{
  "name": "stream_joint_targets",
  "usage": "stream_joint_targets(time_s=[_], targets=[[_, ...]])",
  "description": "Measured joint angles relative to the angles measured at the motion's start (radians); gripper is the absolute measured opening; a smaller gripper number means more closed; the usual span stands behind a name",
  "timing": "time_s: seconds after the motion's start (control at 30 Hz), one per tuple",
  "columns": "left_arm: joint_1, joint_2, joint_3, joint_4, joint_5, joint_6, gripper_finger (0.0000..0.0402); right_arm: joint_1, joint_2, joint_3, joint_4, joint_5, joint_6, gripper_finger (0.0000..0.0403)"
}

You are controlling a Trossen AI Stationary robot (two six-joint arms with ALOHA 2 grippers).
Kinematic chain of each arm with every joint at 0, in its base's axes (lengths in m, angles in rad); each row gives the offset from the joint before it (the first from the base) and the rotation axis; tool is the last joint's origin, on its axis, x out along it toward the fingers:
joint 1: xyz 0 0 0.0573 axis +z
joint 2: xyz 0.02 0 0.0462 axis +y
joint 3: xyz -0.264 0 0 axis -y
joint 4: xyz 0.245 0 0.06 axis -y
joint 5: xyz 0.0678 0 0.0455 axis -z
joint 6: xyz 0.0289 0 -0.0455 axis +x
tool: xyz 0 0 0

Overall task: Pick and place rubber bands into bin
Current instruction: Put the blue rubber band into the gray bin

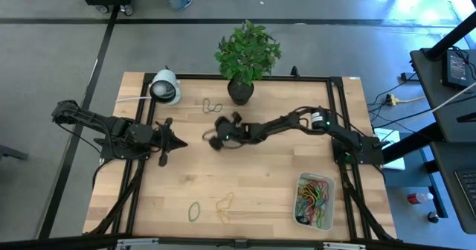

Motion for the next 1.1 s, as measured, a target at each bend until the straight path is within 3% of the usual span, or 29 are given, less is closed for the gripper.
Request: stream_joint_targets(time_s=[0.1,0.23,0.4,0.67,0.83,1.1], targets=[[0.0,0.0,0.0,0.023,-0.013,0.001,0.0001,0.038,-0.072,-0.001,-0.072,-0.008,-0.075,0.0002],[0.0,0.0,0.0,0.038,-0.048,0.012,0.0001,0.066,-0.121,0.004,-0.103,0.084,-0.148,0.0002],[0.0,0.0,0.0,0.041,-0.095,0.061,0.0001,0.063,-0.113,0.004,-0.021,0.093,-0.187,0.0012],[0.0,0.0,0.0,0.015,-0.086,0.063,0.0001,-0.028,-0.106,0.044,0.021,0.077,-0.192,0.0074],[0.0,0.0,0.0,-0.006,-0.086,0.062,0.0001,-0.083,0.006,0.29,-0.213,-0.025,-0.216,0.0135],[0.0,0.0,0.0,-0.021,-0.076,0.053,0.0001,-0.119,0.271,0.865,-0.727,-0.034,-0.213,0.0192]])
